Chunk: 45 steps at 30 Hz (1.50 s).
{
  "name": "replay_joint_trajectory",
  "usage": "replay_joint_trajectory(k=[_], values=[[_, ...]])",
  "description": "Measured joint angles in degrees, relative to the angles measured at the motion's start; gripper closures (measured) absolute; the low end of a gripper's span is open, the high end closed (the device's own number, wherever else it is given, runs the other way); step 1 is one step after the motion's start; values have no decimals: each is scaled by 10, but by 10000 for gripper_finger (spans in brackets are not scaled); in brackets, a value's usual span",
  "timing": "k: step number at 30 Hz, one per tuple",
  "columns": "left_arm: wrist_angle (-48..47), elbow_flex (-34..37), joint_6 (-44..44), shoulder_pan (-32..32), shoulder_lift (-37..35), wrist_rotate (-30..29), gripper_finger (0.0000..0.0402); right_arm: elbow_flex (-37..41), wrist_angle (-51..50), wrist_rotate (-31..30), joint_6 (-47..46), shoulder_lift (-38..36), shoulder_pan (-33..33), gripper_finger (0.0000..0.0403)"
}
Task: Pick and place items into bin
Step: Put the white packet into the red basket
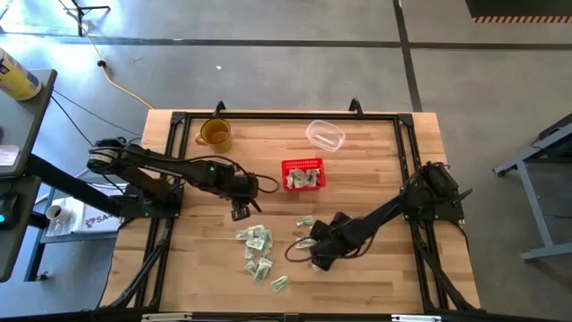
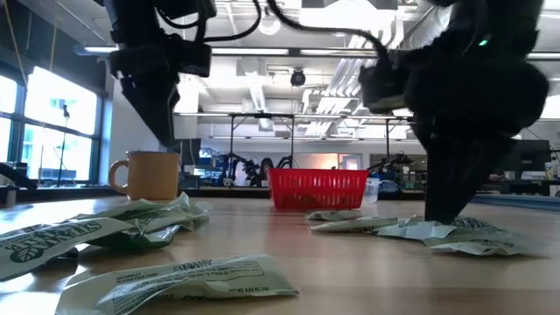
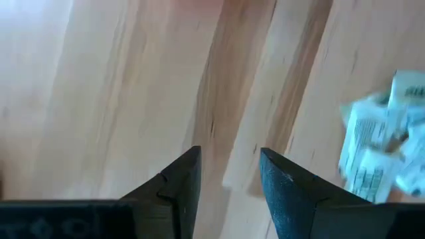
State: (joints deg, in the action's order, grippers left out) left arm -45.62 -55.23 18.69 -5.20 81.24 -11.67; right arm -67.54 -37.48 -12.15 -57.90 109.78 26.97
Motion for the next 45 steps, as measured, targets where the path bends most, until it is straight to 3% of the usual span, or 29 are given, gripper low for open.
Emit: replay_joint_trajectory(k=[8,10,15,21,25,29,33,35,38,43,45], values=[[-16,6,12,0,-4,-8,220,6,-15,97,62,-3,-33,363],[-17,6,13,0,-4,-13,220,7,-34,115,61,-8,-34,391],[-7,6,14,0,-4,-15,220,12,-88,105,-18,-43,-50,386],[-3,6,18,0,-4,-18,220,10,-78,-14,-35,-134,-127,390],[-4,6,23,0,-4,-22,220,10,-39,-80,47,-185,-207,391],[-14,6,46,0,-4,-22,220,9,48,-54,165,-196,-285,394],[-32,6,78,0,-4,-6,220,9,134,99,223,-160,-345,374],[-43,6,100,0,-4,0,219,9,150,148,228,-138,-356,348],[-74,6,133,-2,-4,13,216,10,168,164,223,-119,-356,294],[-99,6,166,-24,-4,29,211,10,147,128,196,-116,-360,194],[-96,6,167,-40,-4,56,212,10,131,142,189,-116,-363,161]])
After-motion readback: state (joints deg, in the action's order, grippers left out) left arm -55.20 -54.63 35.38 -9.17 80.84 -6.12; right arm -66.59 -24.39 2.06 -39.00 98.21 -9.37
